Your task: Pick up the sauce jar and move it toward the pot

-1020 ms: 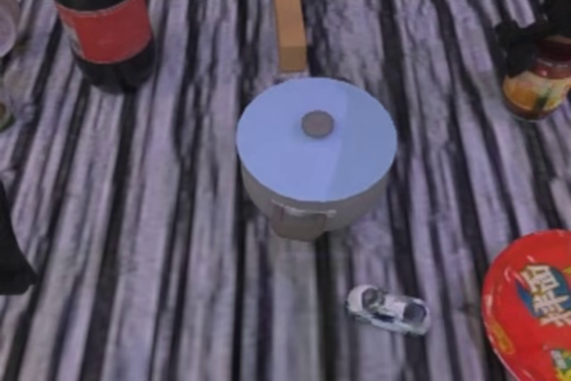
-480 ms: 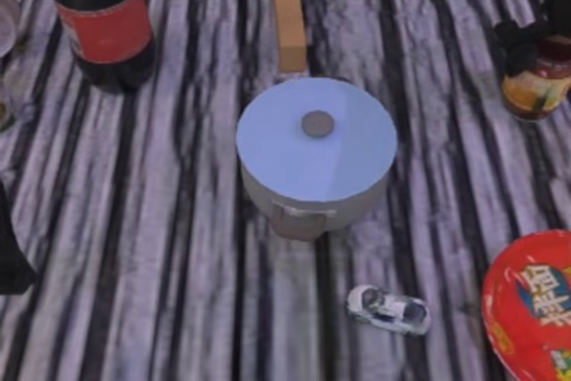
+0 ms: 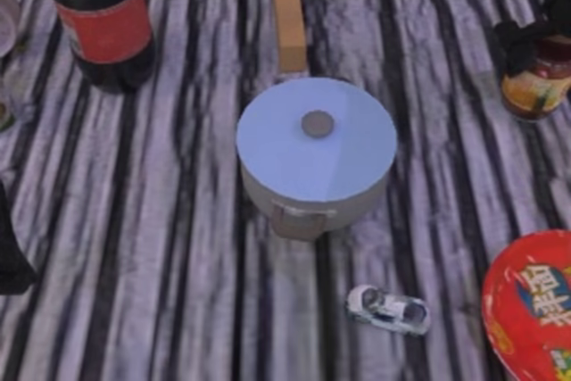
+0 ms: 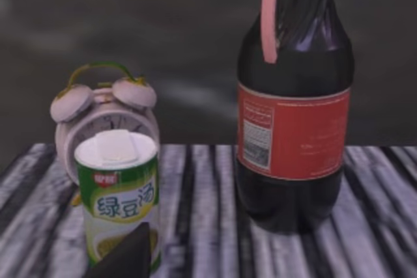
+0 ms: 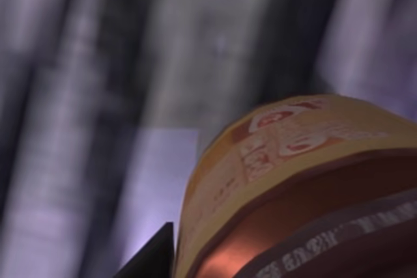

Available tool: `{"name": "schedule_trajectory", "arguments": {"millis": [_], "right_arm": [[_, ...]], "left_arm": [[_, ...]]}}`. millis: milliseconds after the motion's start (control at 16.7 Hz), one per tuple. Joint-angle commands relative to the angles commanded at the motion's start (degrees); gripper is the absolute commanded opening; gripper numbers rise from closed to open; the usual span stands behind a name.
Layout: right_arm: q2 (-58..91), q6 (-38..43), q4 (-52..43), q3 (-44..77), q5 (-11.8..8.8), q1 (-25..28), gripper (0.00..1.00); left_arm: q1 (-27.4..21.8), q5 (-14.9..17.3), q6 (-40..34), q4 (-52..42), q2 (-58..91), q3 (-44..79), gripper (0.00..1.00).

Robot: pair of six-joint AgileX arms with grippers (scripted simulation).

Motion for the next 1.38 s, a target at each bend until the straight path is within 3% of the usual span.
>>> {"name": "schedule_trajectory", "arguments": {"millis": [660,1080,1380], "right_arm": [[-27.9,0.1,-1.2,-26.6,-0.3,0.8,0.00],[-29.8,0.3,-1.2,-28.5,-0.3,0.7,0.00],[-30.4,9.8,2.4,-32.8,1.7,5.8,0.00]], "left_arm": [[0.0,0.0,0.0,0.0,0.0,0.0,1.00],[0.0,0.0,0.0,0.0,0.0,0.0,1.00],[0.0,0.0,0.0,0.0,0.0,0.0,1.00]]}}
